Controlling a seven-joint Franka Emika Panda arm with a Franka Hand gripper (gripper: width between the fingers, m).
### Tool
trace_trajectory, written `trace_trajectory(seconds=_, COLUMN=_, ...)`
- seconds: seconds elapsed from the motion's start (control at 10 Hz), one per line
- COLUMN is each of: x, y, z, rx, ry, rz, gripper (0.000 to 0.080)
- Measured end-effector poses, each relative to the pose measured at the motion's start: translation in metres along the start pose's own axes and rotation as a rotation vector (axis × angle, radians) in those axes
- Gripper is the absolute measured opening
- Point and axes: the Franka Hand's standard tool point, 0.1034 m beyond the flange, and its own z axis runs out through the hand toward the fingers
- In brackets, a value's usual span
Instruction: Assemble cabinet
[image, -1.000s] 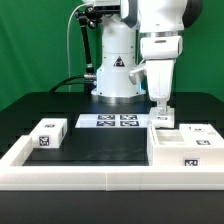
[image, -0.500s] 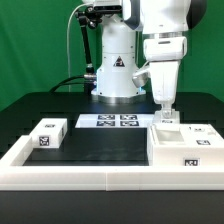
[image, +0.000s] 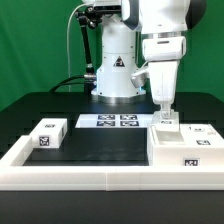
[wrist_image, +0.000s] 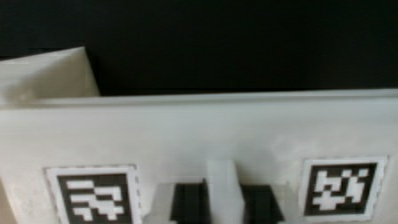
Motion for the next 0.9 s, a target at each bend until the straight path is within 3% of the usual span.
trace_trajectory(seconds=0.9, x=-0.0036, y=0.0084, z=0.0006, rx=-0.012, ry=0.001, rz=-0.123, gripper=0.007)
